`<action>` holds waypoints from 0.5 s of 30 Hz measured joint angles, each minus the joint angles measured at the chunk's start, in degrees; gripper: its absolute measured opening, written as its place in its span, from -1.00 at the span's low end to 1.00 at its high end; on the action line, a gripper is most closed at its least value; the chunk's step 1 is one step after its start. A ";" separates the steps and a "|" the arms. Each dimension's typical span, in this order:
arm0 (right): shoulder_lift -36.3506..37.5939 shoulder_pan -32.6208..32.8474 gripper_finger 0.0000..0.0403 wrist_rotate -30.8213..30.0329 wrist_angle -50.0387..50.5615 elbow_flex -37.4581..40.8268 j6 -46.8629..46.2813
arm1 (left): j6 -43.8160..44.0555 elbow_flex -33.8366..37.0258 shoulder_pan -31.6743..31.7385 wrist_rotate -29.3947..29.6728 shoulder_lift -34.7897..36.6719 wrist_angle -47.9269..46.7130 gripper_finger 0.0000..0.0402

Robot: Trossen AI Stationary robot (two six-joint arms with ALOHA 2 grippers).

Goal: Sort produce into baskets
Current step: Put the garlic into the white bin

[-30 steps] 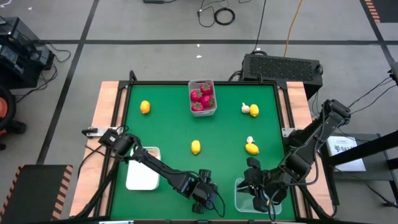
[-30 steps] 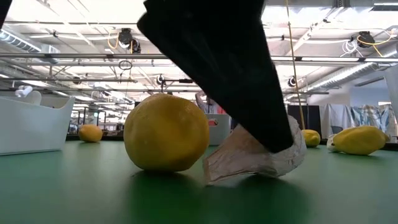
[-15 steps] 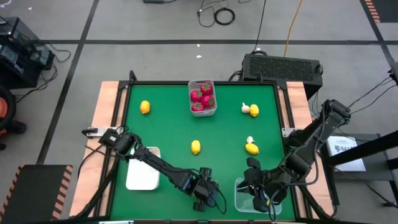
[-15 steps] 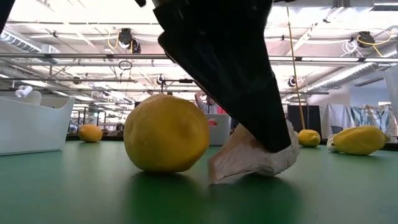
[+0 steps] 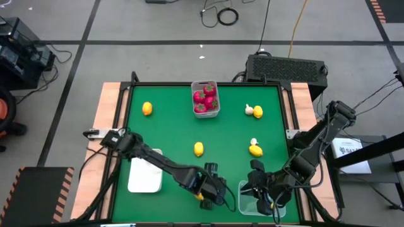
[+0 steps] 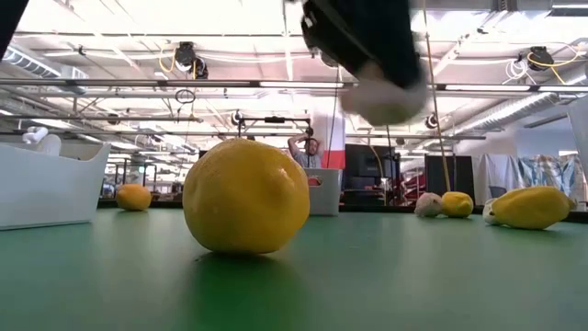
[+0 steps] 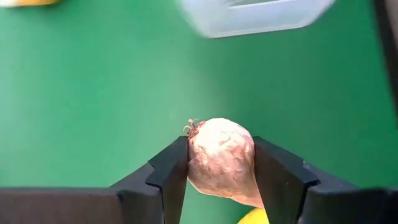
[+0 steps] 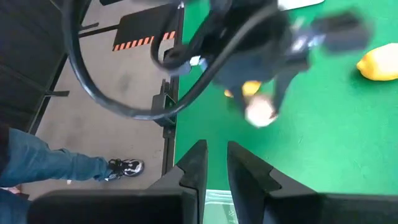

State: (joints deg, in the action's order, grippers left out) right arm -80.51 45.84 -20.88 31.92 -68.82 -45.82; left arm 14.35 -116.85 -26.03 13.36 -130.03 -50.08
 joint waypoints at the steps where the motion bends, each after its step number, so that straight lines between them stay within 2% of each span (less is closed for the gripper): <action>1: 0.00 0.00 -0.74 0.00 0.00 0.00 0.00 | 0.21 -2.02 0.21 0.60 0.02 -3.97 -0.16; 5: 0.00 0.00 -0.74 0.00 0.01 0.00 0.41 | 0.30 -8.13 0.89 1.30 0.70 -22.22 -0.16; 10: 0.00 0.02 -0.74 -0.01 -0.08 0.02 1.47 | 1.68 -8.35 0.97 3.41 4.35 -39.07 -0.16; 15: 0.01 -0.04 -0.74 -0.42 -0.14 0.02 1.51 | 3.83 -3.27 0.08 5.68 11.38 -39.18 -0.16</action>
State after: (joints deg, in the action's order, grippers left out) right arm -80.50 45.80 -21.30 31.79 -68.79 -44.31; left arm 18.19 -120.12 -25.95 19.03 -118.65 -89.26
